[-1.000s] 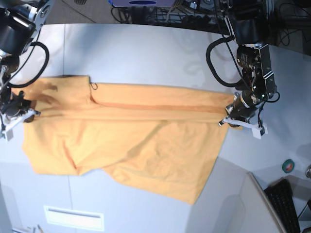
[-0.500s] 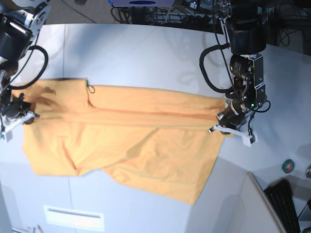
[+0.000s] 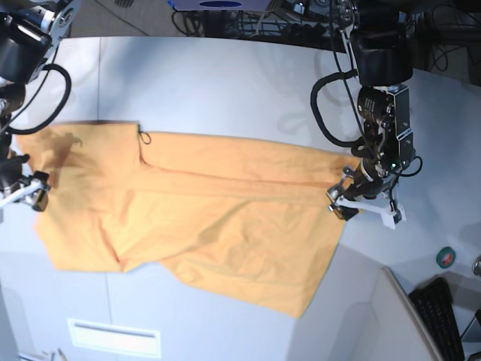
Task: Layout the t-shirt on the table in an organized manner, then fold the t-shirt properly
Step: 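Release the shirt edge and open both grippers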
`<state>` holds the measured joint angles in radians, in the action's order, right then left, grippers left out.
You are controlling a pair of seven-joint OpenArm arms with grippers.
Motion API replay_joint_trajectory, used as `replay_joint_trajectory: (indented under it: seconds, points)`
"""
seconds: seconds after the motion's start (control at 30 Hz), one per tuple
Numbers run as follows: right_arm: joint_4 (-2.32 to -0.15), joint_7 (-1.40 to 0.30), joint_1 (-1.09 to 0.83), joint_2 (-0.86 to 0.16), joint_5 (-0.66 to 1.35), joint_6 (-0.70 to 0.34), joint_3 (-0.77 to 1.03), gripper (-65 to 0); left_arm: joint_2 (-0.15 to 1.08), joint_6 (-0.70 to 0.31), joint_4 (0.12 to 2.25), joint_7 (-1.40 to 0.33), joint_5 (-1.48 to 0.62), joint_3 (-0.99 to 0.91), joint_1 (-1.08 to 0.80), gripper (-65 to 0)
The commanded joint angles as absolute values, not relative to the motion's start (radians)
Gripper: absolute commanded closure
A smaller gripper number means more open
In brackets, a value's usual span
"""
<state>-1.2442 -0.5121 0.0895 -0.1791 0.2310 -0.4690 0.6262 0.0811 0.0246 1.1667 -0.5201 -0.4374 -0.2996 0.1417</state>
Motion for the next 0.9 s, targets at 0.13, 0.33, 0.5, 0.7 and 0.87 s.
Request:
replay_joint_trajectory:
  seconds: [0.13, 0.33, 0.5, 0.7, 0.87]
  points:
    - [-1.454, -0.565, -0.033, -0.151, 0.239, -0.441, 0.63, -38.1, 0.081, 0.016, 1.365, -0.496, -0.446, -0.417, 0.085, -55.8]
    - [-1.508, -0.601, -0.131, -0.036, 0.24, -0.374, 0.748, -38.6, 0.084, 0.012, 1.511, -0.495, -0.447, -0.524, -0.081, -48.1]
    - [-1.385, -0.601, -0.104, -0.025, 0.243, -0.374, 0.769, -38.4, 0.09, 0.012, 1.511, -0.495, -0.447, -0.567, -0.174, 0.0]
    - [-1.3, -0.601, -0.076, -0.03, 0.242, -0.374, 0.769, -38.3, 0.09, 0.012, 1.475, -0.495, -0.447, -0.618, -0.203, 0.0]
    - [-1.288, -0.601, -0.073, -0.03, 0.243, -0.377, 0.774, -30.9, 0.09, 0.012, 1.48, -0.495, -0.447, -0.622, -0.216, 0.0]
